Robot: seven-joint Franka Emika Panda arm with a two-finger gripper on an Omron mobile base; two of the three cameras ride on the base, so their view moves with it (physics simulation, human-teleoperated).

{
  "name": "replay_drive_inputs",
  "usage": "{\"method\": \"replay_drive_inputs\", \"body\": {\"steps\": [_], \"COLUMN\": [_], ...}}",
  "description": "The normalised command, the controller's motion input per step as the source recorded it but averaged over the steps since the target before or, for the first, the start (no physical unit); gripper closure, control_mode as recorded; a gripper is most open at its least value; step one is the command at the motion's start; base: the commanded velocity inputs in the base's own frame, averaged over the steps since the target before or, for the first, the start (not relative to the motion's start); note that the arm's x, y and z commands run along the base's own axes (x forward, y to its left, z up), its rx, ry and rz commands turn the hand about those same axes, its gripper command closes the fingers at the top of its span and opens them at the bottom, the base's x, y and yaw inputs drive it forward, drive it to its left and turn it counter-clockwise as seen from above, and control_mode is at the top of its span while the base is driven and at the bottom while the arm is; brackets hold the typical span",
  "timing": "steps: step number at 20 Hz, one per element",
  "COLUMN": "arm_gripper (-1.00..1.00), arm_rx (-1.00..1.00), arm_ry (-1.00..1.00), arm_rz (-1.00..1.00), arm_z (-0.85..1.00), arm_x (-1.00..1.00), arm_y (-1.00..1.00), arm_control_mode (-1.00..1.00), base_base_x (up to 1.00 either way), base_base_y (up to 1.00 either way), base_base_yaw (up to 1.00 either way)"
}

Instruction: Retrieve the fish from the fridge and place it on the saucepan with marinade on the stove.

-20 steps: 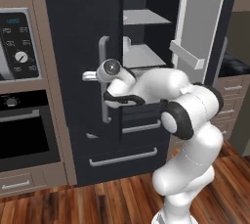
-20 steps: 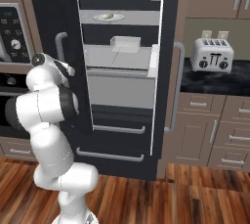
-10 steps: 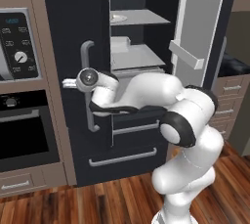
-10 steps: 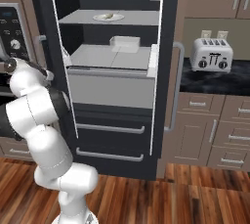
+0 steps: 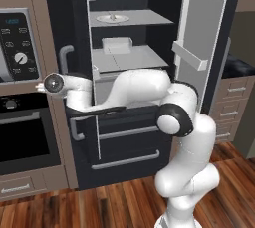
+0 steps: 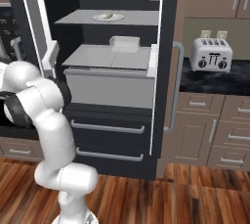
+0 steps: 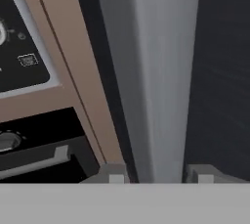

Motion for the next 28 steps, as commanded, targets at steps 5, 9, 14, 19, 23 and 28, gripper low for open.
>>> {"method": "replay_drive_inputs", "body": {"steps": [5, 9, 14, 19, 23, 28], "arm_gripper": [-1.0, -1.0, -1.0, -1.0, -1.0, -1.0], "arm_rx": [-0.1, -0.09, -0.07, 0.0, -0.07, -0.05], "arm_ry": [-0.16, -0.31, -0.38, -0.28, -0.11, -0.06], "arm_rz": [-0.09, -0.06, -0.11, -0.19, -0.25, -0.18], "arm_z": [0.13, 0.28, 0.49, 0.58, 0.38, 0.07], "arm_x": [-0.39, -0.84, -0.91, -0.98, -0.69, -0.35], "arm_y": [0.28, 0.0, 0.0, -0.55, -1.0, -1.0], "arm_control_mode": [-1.0, -1.0, -1.0, -1.0, -1.0, -1.0], "base_base_x": [0.0, 0.0, 0.0, 0.0, 0.0, 0.0], "base_base_y": [0.0, 0.0, 0.0, 0.0, 0.0, 0.0], "base_base_yaw": [0.0, 0.0, 0.0, 0.0, 0.0, 0.0]}}
